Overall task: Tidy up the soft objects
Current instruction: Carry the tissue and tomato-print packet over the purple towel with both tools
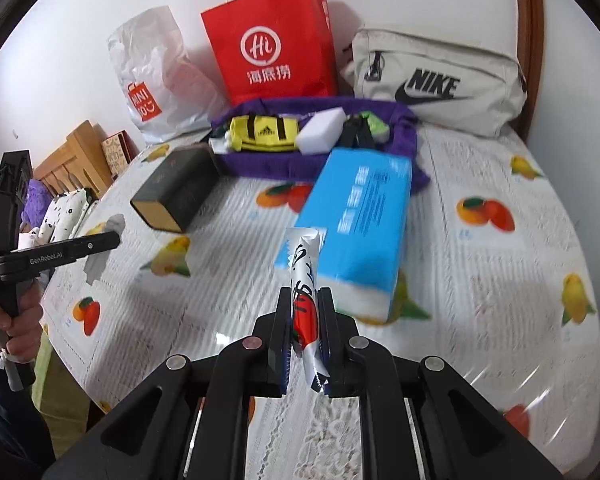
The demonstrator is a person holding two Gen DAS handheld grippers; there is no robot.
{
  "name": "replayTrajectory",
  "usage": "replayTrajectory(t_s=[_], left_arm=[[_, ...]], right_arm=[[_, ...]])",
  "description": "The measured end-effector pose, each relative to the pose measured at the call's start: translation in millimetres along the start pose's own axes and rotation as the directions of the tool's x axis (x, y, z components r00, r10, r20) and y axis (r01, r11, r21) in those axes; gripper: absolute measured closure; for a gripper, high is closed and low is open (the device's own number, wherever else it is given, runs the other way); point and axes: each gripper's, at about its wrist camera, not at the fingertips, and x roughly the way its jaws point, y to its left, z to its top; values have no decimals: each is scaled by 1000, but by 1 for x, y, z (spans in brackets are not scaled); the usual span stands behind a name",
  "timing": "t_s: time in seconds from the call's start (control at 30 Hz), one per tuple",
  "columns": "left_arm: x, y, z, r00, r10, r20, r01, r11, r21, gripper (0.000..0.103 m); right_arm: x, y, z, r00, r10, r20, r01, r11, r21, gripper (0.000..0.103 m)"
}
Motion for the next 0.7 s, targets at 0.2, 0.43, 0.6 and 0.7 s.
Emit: replayTrajectory(t_s=[0.2,0.43,0.6,0.7], left_arm=[[-11,-3,34,999,8,32,-9,1000,21,83],[-7,-8,66,999,7,54,-9,999,36,83],[4,-10,91,999,8,53,-11,999,42,83],[16,-10,106,999,5,44,-7,999,41,83]], right_arm=[[1,-6,30,1000,4,30,-4,1000,2,91],[9,-10,62,999,-1,43,1,1000,-1,91],[22,-15,84,999,-14,35,14,1000,0,91],[32,-22,97,1000,-19,25,18,1000,12,91]])
